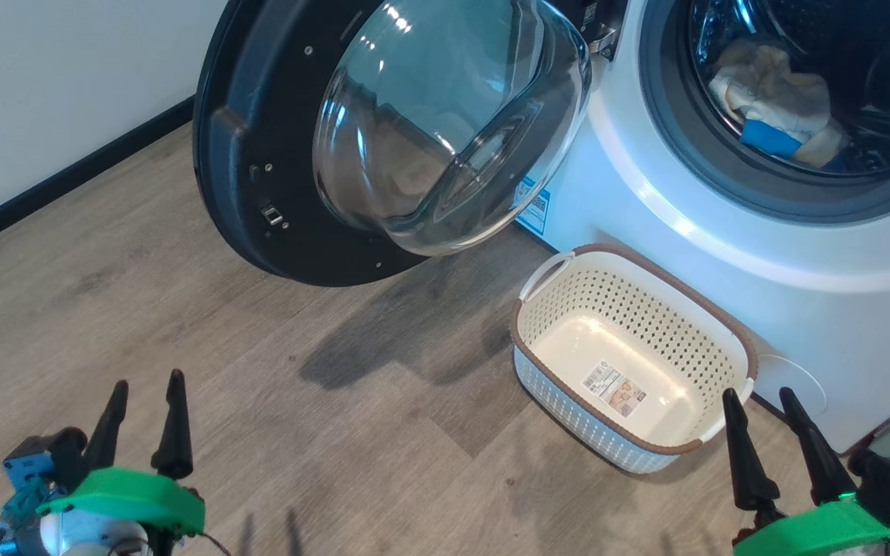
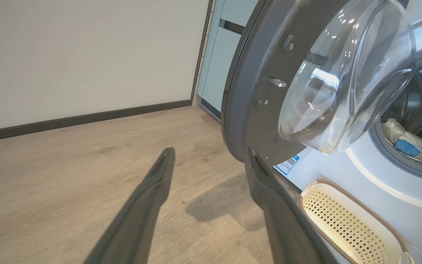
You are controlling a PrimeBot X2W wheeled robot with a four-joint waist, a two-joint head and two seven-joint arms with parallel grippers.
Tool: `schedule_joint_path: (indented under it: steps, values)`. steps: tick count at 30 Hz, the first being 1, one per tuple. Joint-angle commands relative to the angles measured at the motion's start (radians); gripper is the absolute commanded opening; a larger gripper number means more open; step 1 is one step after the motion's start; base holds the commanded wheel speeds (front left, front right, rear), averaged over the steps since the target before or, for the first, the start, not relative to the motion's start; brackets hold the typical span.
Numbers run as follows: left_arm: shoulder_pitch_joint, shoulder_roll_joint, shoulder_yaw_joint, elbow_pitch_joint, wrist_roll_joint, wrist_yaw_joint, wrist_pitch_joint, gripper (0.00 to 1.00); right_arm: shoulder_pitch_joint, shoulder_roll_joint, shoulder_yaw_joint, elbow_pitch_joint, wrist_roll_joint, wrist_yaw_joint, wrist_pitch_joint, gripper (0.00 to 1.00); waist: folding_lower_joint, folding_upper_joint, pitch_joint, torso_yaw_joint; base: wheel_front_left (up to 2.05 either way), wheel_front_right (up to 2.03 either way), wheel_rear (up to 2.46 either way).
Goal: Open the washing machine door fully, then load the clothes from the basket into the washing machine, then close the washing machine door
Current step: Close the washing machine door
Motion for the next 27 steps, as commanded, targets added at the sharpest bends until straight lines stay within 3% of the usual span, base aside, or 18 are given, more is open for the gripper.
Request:
schedule_joint_path:
  steps: [1,2,3,4,5,6,14,20,27]
  values:
    - [-0.029,0.012,0.041,-0.043,0.004,-0.001,-0.007,1.0,-0.048,-0.024,0.021,-0.027,0.003,-0.003,-0.007,1.0,0.0,0.0,-0.001,-0.001,0.0,0.0,0.0]
    - [-0.027,0.009,0.044,-0.048,-0.001,-0.001,-0.007,0.81,-0.049,-0.024,0.022,-0.027,0.004,-0.003,-0.007,1.0,0.0,0.0,-0.002,-0.001,0.0,0.0,0.0]
    - [-0.024,0.005,0.048,-0.051,-0.01,-0.001,-0.007,0.49,-0.049,-0.024,0.023,-0.026,0.004,-0.003,-0.007,1.0,0.0,0.0,-0.002,-0.001,0.0,0.0,0.0]
    - [-0.022,0.0,0.052,-0.051,-0.024,-0.001,-0.007,0.33,-0.05,-0.025,0.024,-0.025,0.005,-0.003,-0.007,1.0,0.0,0.0,-0.003,-0.002,0.0,0.0,0.0]
    - [-0.022,-0.005,0.055,-0.048,-0.046,-0.001,-0.007,0.08,-0.05,-0.024,0.025,-0.025,0.005,-0.003,-0.007,1.0,0.0,0.0,-0.004,-0.002,0.0,0.0,0.0]
    - [-0.023,-0.01,0.058,-0.043,-0.075,-0.001,-0.007,0.0,-0.05,-0.024,0.027,-0.024,0.006,-0.003,-0.007,1.0,0.0,0.0,-0.005,-0.003,0.0,0.0,0.0]
    - [-0.075,0.026,0.061,0.021,-0.401,-0.001,-0.007,0.0,-0.039,-0.017,0.031,-0.024,0.008,-0.003,-0.007,1.0,0.0,0.0,-0.016,-0.012,0.0,0.0,0.0]
    - [-0.159,0.132,0.088,0.109,-0.724,-0.001,0.005,0.0,-0.031,-0.018,0.044,-0.023,0.009,-0.003,-0.007,1.0,0.0,0.0,-0.023,-0.043,0.0,0.0,0.0]
    - [-0.282,0.262,0.129,0.211,-0.971,-0.001,0.088,0.0,-0.03,-0.021,0.051,-0.02,0.008,-0.003,-0.007,1.0,0.0,0.0,-0.024,-0.093,0.0,0.0,0.0]
